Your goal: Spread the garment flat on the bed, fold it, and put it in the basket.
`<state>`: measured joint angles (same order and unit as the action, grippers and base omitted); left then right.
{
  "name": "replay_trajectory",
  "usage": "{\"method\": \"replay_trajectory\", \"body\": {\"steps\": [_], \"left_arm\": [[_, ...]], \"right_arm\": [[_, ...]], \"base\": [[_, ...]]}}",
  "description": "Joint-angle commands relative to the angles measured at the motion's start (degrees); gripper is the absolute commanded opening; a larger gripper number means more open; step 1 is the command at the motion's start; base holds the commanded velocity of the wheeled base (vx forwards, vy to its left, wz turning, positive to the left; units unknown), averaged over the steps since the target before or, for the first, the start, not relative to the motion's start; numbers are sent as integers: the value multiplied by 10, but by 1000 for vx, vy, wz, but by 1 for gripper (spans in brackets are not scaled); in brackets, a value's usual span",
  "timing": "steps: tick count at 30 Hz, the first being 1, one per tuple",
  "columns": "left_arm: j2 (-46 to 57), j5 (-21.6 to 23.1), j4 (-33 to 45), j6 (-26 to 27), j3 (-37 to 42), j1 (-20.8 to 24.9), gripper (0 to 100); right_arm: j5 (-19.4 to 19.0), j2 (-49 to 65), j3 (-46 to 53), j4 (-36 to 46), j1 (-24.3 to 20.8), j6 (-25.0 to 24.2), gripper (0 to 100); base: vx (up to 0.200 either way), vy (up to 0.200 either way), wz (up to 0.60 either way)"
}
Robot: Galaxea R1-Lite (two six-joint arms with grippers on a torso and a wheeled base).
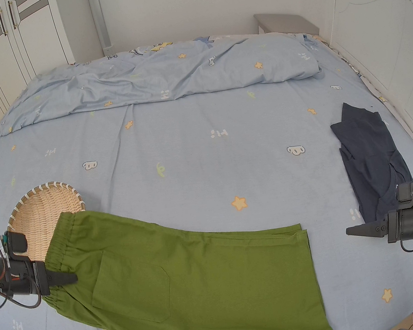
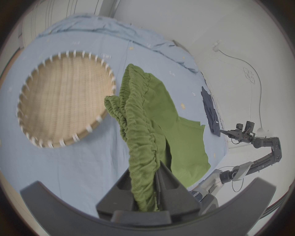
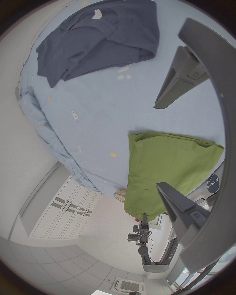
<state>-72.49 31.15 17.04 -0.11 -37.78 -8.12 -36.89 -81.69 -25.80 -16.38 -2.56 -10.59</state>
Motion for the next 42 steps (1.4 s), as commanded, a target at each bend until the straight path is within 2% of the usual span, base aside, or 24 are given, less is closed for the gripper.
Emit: {"method": "replay_trajectory", "body": {"steps": [1, 2, 3, 6, 8, 9, 10, 14, 15, 16, 21, 26, 29, 35, 38, 42], "left_arm": [[24, -49, 49, 6, -85, 62, 0], [24, -49, 49, 6, -85, 62, 0], [24, -66, 69, 6, -100, 96, 0], [25, -90, 78, 2, -107, 146, 0], [24, -123, 77, -16, -116, 209, 0], [24, -129, 76, -19, -118, 217, 0], [23, -159, 72, -36, -128, 258, 0], [17, -224, 71, -54, -167, 338, 0], [17, -224, 71, -54, -167, 338, 0], [3, -234, 71, -55, -183, 372, 0], [-36, -243, 70, -89, -209, 454, 0], [-80, -279, 59, -110, -217, 513, 0], [-100, -287, 41, -111, -217, 530, 0], [-151, -297, -19, -125, -218, 599, 0], [-173, -322, -34, -126, -214, 637, 0], [-187, -330, -44, -126, -212, 653, 0]], "right_arm": [[7, 29, -19, 10, -13, -8, 100], [7, 29, -19, 10, -13, -8, 100], [7, 30, -22, 15, -12, -8, 100], [7, 32, -22, 18, -15, -8, 100], [8, 40, -22, 20, -16, -8, 100], [8, 40, -22, 20, -16, -8, 100], [8, 41, -22, 23, -16, -8, 100], [8, 40, -22, 25, -14, -8, 100], [8, 40, -22, 25, -14, -8, 100], [8, 38, -21, 25, -15, -8, 100], [8, 36, -20, 25, -17, -7, 100], [8, 26, -19, 24, -13, -5, 100], [8, 19, -19, 22, -10, -4, 100], [9, 10, -18, 21, -9, -3, 100], [9, 7, -17, 20, -8, -2, 100], [14, 1, -17, 20, -8, -2, 100]], "base": [[0, 0, 0], [0, 0, 0], [0, 0, 0], [0, 0, 0], [0, 0, 0], [0, 0, 0], [0, 0, 0], [0, 0, 0], [0, 0, 0], [0, 0, 0], [0, 0, 0], [0, 0, 0], [0, 0, 0], [0, 0, 0], [0, 0, 0], [0, 0, 0]]}}
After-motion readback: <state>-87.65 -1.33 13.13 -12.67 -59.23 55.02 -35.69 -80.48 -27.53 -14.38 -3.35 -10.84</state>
